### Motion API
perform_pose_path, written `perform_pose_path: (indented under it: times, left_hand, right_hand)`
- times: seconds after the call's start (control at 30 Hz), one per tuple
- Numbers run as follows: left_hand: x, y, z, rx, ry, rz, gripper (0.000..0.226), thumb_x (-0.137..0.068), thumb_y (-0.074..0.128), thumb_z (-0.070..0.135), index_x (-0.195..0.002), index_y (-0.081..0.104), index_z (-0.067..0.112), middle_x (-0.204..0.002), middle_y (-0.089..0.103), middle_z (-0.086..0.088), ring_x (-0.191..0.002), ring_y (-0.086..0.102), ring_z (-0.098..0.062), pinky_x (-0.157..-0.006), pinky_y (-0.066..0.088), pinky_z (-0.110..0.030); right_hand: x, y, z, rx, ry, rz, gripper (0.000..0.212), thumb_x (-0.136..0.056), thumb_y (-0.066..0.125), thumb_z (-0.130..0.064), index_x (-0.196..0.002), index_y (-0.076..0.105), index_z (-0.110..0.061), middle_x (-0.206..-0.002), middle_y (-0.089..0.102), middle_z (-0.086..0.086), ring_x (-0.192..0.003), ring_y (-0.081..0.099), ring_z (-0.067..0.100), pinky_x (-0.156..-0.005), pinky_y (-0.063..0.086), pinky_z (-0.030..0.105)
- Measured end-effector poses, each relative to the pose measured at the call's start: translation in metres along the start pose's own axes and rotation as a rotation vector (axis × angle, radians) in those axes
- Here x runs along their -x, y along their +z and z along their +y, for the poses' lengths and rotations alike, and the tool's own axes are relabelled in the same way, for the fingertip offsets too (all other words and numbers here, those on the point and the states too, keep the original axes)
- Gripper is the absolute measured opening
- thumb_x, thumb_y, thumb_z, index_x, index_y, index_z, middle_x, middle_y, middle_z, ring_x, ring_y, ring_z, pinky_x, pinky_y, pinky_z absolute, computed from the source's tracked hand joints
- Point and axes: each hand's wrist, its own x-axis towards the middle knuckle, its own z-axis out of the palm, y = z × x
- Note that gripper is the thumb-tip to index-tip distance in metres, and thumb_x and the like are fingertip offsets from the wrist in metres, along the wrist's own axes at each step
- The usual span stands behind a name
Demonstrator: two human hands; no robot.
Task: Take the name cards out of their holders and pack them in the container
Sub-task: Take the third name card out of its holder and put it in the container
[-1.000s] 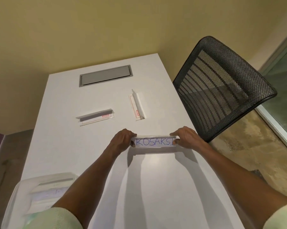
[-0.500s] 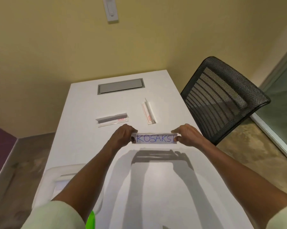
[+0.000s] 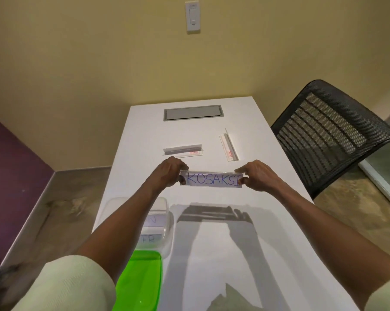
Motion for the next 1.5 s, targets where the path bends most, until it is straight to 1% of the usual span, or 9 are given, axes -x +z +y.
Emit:
perform_pose_path:
  times: [0.07,0.23,0.73,0.97,1.07,1.17,1.27,1.4,1.5]
  left_hand:
    - [0.012,-0.002,-0.012,0.011,-0.023,0.007,0.053,-0.072,0.081,0.008,-0.122,0.066,0.008,-0.121,0.067,-0.014,-0.115,0.06,-0.03,-0.095,0.049,-0.036]
    - [0.04,-0.006,-0.046,0.036,-0.08,0.005,0.061,-0.069,0.085,0.013,-0.126,0.063,0.01,-0.128,0.064,-0.014,-0.122,0.057,-0.028,-0.099,0.047,-0.035]
    - [0.112,-0.013,-0.139,0.055,-0.236,-0.018,0.064,-0.062,0.09,0.02,-0.121,0.067,0.012,-0.126,0.066,-0.008,-0.118,0.061,-0.023,-0.097,0.05,-0.033]
    - [0.135,-0.015,-0.169,0.023,-0.306,-0.007,0.06,-0.061,0.091,0.022,-0.117,0.07,0.016,-0.122,0.067,-0.006,-0.106,0.064,-0.024,-0.086,0.05,-0.027]
    - [0.143,-0.012,-0.18,0.016,-0.321,-0.025,0.06,-0.061,0.091,0.021,-0.116,0.07,0.013,-0.12,0.069,-0.008,-0.104,0.066,-0.023,-0.089,0.054,-0.032]
    - [0.148,-0.009,-0.191,0.007,-0.335,-0.038,0.06,-0.061,0.091,0.019,-0.116,0.069,0.011,-0.12,0.069,-0.009,-0.105,0.066,-0.024,-0.091,0.055,-0.035]
    - [0.152,-0.005,-0.201,-0.017,-0.345,-0.051,0.059,-0.059,0.092,0.019,-0.114,0.071,0.013,-0.119,0.07,-0.006,-0.103,0.066,-0.022,-0.087,0.055,-0.031]
    - [0.155,-0.001,-0.212,-0.049,-0.346,-0.079,0.059,-0.06,0.091,0.02,-0.115,0.071,0.014,-0.118,0.07,-0.007,-0.102,0.067,-0.022,-0.089,0.056,-0.034]
    - [0.155,0.004,-0.218,-0.091,-0.341,-0.09,0.057,-0.062,0.09,0.023,-0.116,0.07,0.016,-0.12,0.069,-0.007,-0.107,0.065,-0.023,-0.091,0.054,-0.034]
  right_hand:
    - [0.001,0.005,-0.016,-0.015,-0.002,-0.002,0.042,-0.083,0.07,-0.03,-0.124,0.065,-0.026,-0.118,0.069,0.006,-0.113,0.058,0.024,-0.084,0.047,0.032]
    - [0.002,0.017,-0.054,-0.019,-0.046,-0.004,0.041,-0.082,0.07,-0.029,-0.122,0.066,-0.025,-0.114,0.07,0.005,-0.111,0.06,0.023,-0.082,0.048,0.032]
    - [-0.006,0.057,-0.161,-0.004,-0.194,-0.094,0.041,-0.084,0.068,-0.028,-0.124,0.065,-0.02,-0.117,0.07,0.005,-0.11,0.06,0.024,-0.081,0.052,0.035]
    - [-0.006,0.072,-0.196,-0.021,-0.245,-0.133,0.034,-0.082,0.068,-0.026,-0.115,0.07,-0.02,-0.106,0.073,0.007,-0.099,0.065,0.027,-0.078,0.055,0.039]
    - [-0.006,0.08,-0.21,-0.014,-0.265,-0.149,0.033,-0.08,0.066,-0.024,-0.111,0.071,-0.015,-0.106,0.073,0.01,-0.102,0.064,0.031,-0.081,0.054,0.04]
    - [-0.008,0.088,-0.223,-0.001,-0.293,-0.156,0.038,-0.079,0.067,-0.024,-0.115,0.068,-0.014,-0.11,0.072,0.012,-0.107,0.062,0.032,-0.082,0.053,0.036]
    - [-0.009,0.097,-0.235,0.033,-0.322,-0.168,0.039,-0.079,0.068,-0.024,-0.117,0.068,-0.013,-0.109,0.071,0.014,-0.106,0.063,0.031,-0.079,0.051,0.034]
    - [-0.012,0.106,-0.248,0.11,-0.369,-0.2,0.017,-0.075,0.066,-0.023,-0.088,0.07,-0.012,-0.086,0.07,0.016,-0.086,0.065,0.035,-0.061,0.046,0.032]
    - [-0.014,0.114,-0.255,0.179,-0.395,-0.208,0.023,-0.075,0.067,-0.026,-0.092,0.07,-0.011,-0.088,0.069,0.016,-0.083,0.065,0.036,-0.061,0.044,0.031]
